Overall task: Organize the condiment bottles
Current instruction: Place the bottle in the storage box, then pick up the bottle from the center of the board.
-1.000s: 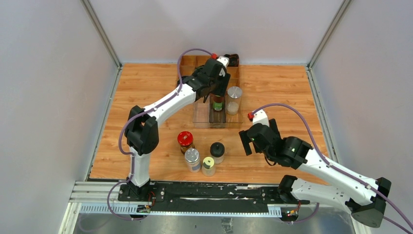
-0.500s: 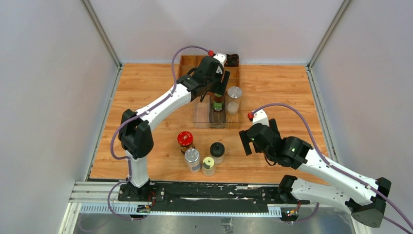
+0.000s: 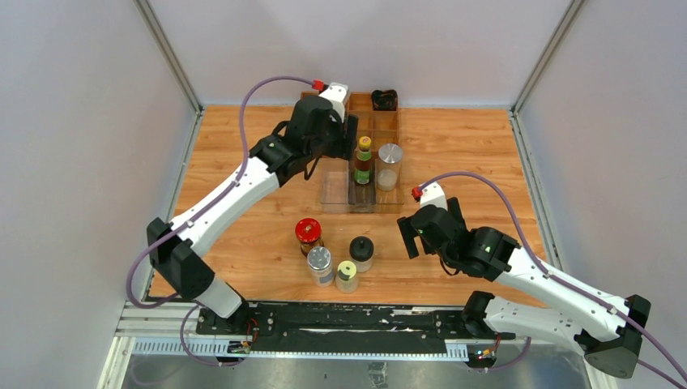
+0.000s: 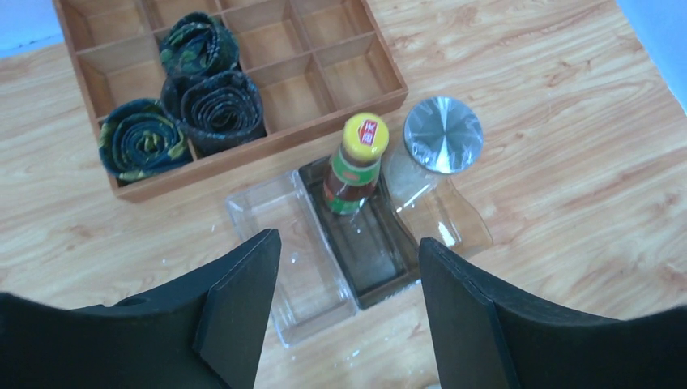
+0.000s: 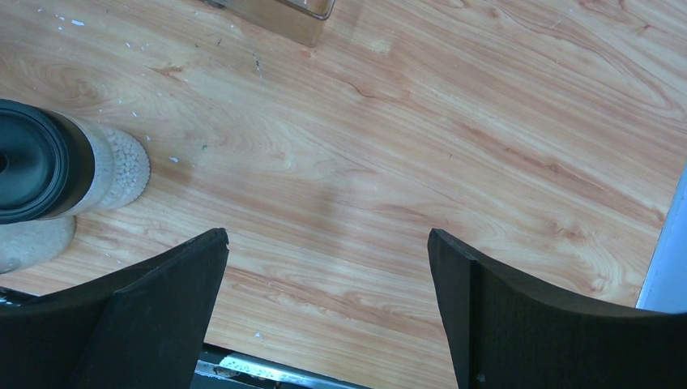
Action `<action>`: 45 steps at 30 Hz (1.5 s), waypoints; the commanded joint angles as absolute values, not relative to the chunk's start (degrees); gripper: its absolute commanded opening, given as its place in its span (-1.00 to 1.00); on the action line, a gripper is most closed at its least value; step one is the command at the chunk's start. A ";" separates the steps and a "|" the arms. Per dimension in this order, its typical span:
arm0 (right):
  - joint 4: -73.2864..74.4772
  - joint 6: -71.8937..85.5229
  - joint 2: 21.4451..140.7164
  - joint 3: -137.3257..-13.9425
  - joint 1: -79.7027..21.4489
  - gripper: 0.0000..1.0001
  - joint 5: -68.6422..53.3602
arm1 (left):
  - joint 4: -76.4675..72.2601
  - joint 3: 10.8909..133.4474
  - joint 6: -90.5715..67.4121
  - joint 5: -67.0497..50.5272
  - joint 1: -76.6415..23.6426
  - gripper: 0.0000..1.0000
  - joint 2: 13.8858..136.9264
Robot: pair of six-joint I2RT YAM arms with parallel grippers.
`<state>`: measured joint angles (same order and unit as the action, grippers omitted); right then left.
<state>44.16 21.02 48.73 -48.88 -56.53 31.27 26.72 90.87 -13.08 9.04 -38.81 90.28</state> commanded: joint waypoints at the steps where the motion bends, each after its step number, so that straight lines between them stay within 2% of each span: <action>1: 44.43 20.97 48.70 -48.51 -57.04 1.00 31.08 | 29.61 86.18 -14.92 11.37 -38.61 0.37 85.05; 5: 44.40 20.92 48.43 -48.69 -57.04 1.00 30.66 | 32.11 81.04 -17.11 13.40 -38.58 0.37 79.51; 11: 44.22 21.15 48.11 -48.69 -57.07 1.00 29.76 | 35.68 71.26 -20.74 15.58 -38.58 0.70 71.38; 15: 43.71 21.37 48.27 -48.30 -57.13 1.00 28.68 | 37.83 66.48 -23.18 16.53 -38.61 0.99 67.17; 32: 43.20 23.93 48.06 -47.44 -57.13 0.98 25.65 | 40.92 54.21 -29.09 11.89 -40.86 1.00 62.96; 45: 42.12 24.30 48.35 -46.08 -57.13 0.97 25.04 | 41.54 52.49 -31.59 11.98 -46.23 0.96 64.32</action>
<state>42.17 23.22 48.64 -47.00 -56.53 25.10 40.84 53.30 -30.02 11.62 -45.10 64.12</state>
